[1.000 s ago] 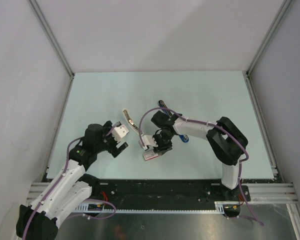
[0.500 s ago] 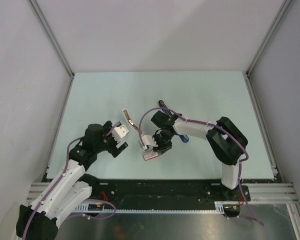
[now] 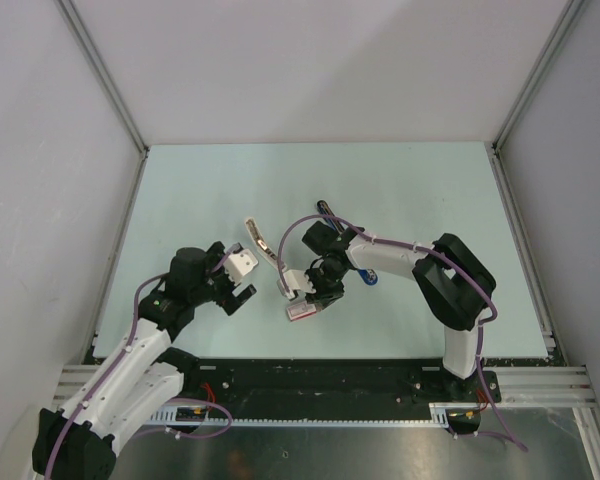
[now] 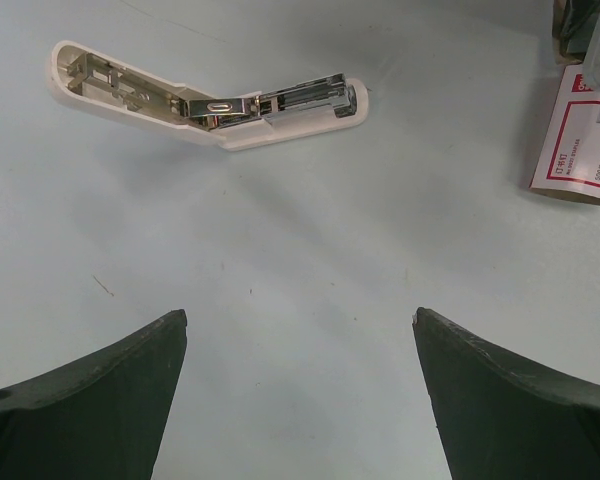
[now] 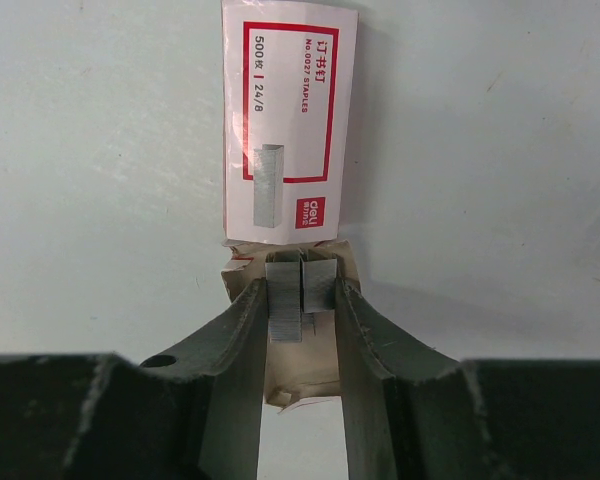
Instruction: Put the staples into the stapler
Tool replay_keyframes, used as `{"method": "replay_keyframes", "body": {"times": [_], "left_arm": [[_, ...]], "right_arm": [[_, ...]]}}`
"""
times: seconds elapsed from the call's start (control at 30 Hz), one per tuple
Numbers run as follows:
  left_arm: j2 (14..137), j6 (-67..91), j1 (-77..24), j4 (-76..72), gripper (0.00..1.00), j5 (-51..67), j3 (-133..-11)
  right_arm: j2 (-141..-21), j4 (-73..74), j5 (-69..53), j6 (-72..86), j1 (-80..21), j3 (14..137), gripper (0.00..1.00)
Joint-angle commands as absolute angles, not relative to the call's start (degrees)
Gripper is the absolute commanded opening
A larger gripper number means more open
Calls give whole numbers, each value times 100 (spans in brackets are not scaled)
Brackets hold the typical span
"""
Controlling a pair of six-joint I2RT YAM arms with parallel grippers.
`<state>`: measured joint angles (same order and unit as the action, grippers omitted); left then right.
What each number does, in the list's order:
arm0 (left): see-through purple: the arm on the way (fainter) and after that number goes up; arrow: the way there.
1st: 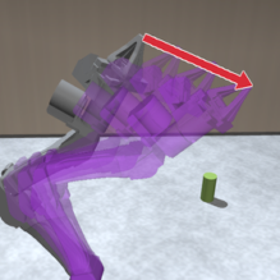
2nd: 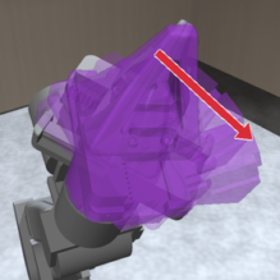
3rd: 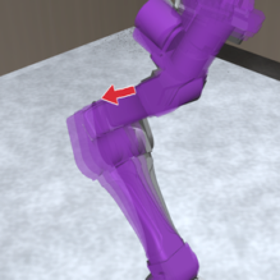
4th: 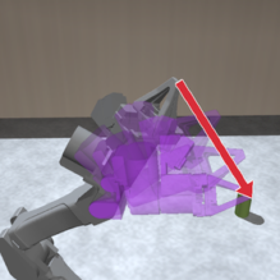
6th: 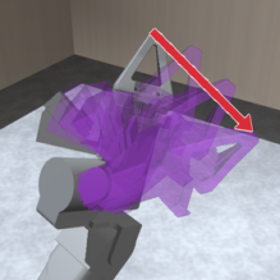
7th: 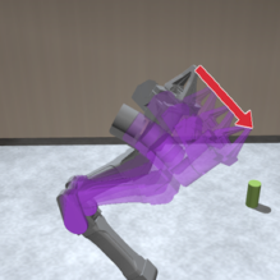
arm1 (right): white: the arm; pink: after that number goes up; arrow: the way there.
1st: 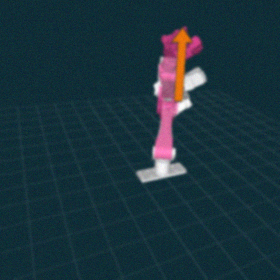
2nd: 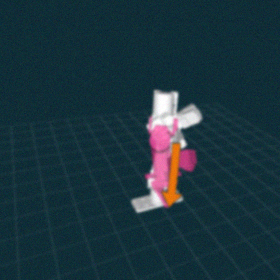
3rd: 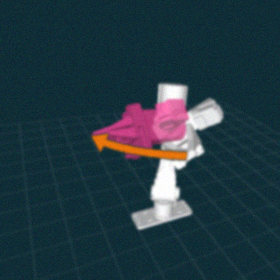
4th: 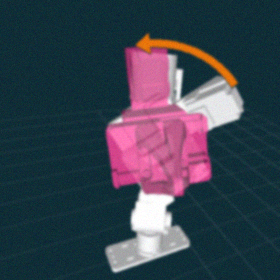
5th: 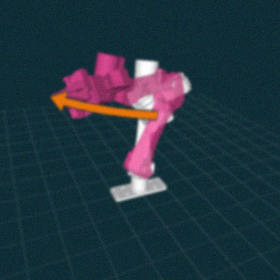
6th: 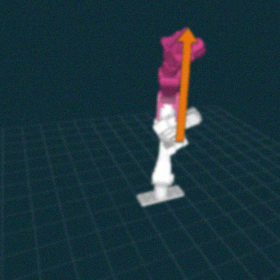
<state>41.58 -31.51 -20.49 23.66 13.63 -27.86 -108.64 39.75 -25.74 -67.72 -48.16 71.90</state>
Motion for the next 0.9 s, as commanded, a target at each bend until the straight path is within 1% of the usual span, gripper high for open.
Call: {"method": "replay_keyframes", "body": {"times": [0.0, 0.87], "left_arm": [[4146, -3223, -2013, 2206, 99, 1311, -2725], [4146, -3224, -2013, 2203, 99, 1310, -2725]], "right_arm": [[-10789, 3995, -2560, -6768, -4809, 7269, 28], [-10537, 4048, -2543, -6748, -4807, 7273, 26]]}}
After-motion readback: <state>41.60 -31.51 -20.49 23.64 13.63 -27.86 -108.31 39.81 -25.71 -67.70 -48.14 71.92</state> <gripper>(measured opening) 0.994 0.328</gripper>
